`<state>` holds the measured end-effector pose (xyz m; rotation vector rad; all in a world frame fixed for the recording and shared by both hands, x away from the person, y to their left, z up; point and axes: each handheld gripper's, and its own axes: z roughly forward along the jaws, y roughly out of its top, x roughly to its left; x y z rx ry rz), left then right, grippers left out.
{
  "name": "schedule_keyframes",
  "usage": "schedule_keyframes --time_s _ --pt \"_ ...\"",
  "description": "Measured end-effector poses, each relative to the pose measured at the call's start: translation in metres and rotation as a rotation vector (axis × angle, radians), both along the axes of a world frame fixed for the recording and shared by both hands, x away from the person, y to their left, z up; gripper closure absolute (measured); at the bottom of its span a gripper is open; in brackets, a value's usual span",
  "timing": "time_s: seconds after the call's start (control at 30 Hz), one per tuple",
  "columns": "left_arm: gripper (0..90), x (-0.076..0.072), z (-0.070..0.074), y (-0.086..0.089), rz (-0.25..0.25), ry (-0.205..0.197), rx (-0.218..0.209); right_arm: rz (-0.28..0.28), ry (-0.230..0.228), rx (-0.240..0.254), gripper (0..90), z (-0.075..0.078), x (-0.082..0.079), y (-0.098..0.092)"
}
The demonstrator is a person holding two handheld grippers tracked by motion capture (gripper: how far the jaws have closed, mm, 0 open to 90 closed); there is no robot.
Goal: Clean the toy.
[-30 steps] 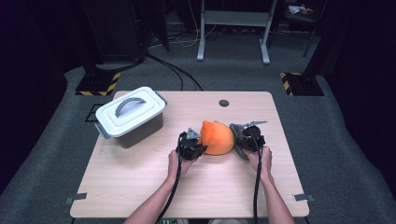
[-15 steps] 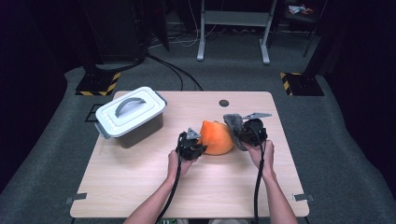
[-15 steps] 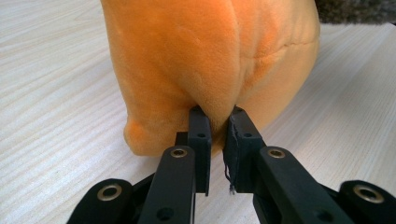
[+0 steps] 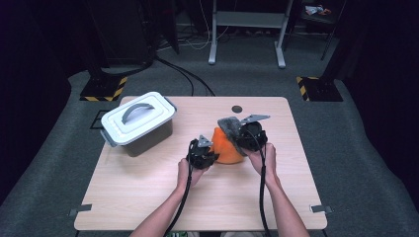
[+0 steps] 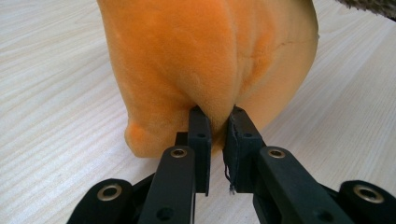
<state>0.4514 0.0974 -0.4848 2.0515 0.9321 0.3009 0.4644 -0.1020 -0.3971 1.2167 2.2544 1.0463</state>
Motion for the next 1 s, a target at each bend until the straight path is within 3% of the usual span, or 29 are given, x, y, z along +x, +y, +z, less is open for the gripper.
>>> schedule_keyframes --time_s 0.03,0.1,0.27,0.47,1.0 --pt "81.4 0.0 0.0 0.0 0.0 -0.002 0.001 0.022 -0.011 -0.012 75.3 0.001 0.001 0.001" --pt "81.4 0.0 0.0 0.0 -0.003 -0.003 0.004 0.017 -0.001 0.0 75.3 0.001 0.001 0.007" --pt "81.4 0.001 0.0 0.001 -0.004 -0.004 0.005 0.027 0.012 -0.026 75.2 -0.01 0.008 0.012" --pt "81.4 0.001 -0.001 0.0 0.0 0.002 -0.005 -0.001 0.008 -0.049 75.4 -0.014 0.007 0.011" --pt "81.5 0.001 -0.001 0.0 -0.004 0.005 -0.006 -0.062 0.023 -0.043 75.4 -0.028 0.007 -0.025"
